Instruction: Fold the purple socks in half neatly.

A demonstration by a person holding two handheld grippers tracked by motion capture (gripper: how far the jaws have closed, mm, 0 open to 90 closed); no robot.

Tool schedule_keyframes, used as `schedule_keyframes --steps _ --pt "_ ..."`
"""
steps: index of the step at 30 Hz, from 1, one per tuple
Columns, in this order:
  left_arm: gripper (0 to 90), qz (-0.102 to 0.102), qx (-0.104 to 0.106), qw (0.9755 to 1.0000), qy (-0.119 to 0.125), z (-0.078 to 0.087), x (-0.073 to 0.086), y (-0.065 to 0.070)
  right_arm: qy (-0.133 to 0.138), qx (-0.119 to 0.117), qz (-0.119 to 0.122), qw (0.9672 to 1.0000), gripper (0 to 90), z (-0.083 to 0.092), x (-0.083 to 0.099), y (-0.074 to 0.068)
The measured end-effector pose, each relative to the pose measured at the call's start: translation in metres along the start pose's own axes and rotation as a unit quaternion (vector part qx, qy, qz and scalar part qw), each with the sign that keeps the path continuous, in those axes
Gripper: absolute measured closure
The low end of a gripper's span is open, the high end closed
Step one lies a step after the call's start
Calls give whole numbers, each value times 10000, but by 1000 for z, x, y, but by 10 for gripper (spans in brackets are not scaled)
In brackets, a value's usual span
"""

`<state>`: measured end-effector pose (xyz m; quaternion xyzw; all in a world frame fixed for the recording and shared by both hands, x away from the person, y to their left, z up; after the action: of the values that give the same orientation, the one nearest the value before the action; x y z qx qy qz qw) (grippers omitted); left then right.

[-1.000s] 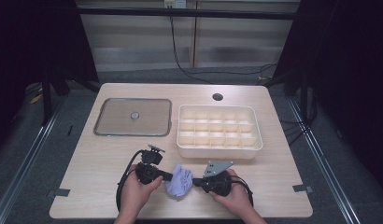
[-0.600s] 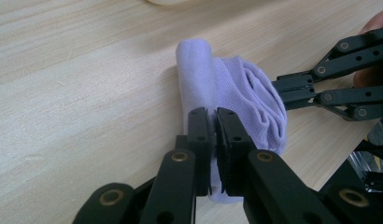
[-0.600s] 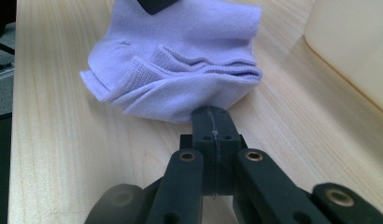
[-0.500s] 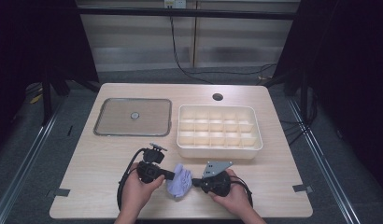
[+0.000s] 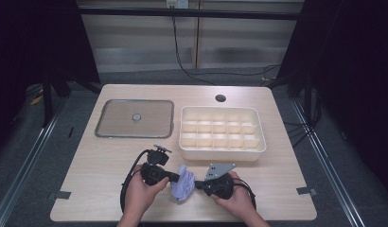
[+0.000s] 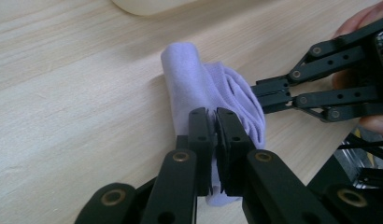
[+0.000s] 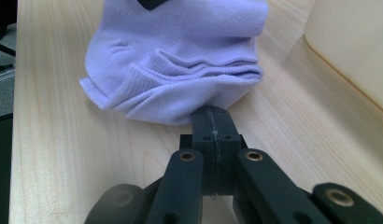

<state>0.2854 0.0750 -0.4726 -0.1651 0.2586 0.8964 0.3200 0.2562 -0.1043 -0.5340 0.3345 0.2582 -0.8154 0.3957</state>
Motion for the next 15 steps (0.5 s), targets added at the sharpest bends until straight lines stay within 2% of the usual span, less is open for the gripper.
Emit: schedule_keyframes --steps 7,15 --pt "857 -70 57 9999 -59 -2 0 2 0 -5 -8 10000 900 0 0 0" --pt "859 -14 65 10000 20 -4 -1 6 -3 -7 -8 10000 900 0 0 0"
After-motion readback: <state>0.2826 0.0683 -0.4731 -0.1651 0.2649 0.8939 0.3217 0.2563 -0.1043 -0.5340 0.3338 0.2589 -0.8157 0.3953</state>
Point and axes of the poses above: each handheld gripper's, and its own axes: z roughly backward along the jaws, x roughly out of its underside, y roughly to its right, the point moved 4 cm from there along -z, roughly forward along the jaws, and after that the axes turned 6 degrees about -z, right-handed, at the moved point
